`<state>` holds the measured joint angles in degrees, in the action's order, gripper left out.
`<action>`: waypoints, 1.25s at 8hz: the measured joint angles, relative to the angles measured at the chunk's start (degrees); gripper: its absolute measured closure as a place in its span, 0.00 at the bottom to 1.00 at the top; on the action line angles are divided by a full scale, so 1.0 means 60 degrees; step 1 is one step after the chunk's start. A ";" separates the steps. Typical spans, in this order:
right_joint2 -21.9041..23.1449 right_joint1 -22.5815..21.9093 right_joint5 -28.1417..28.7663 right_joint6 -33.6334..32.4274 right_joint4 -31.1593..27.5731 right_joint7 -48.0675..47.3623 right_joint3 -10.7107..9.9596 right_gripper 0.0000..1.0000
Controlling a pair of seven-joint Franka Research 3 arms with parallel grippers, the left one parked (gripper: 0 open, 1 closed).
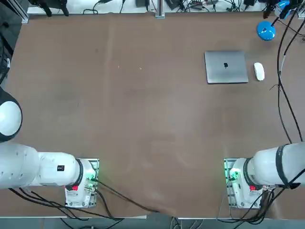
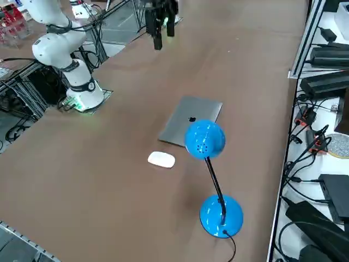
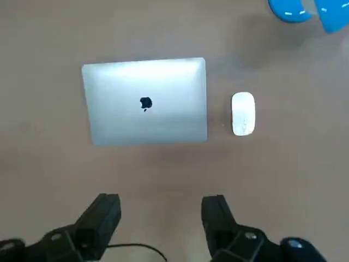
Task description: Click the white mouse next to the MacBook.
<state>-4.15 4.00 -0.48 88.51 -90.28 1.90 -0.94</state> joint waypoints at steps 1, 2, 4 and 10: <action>-0.0210 0.0202 -0.0002 0.0122 -0.0084 0.0320 -0.0009 0.38; -0.0401 0.0415 -0.0003 0.0374 -0.0232 0.0658 -0.0021 0.57; -0.0778 0.0814 -0.0007 0.1092 -0.0639 0.1380 -0.0032 0.70; -0.1055 0.1713 -0.0013 0.4572 -0.3316 0.2453 -0.0050 0.98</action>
<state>-10.48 14.28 -0.55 115.95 -110.17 16.62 -1.24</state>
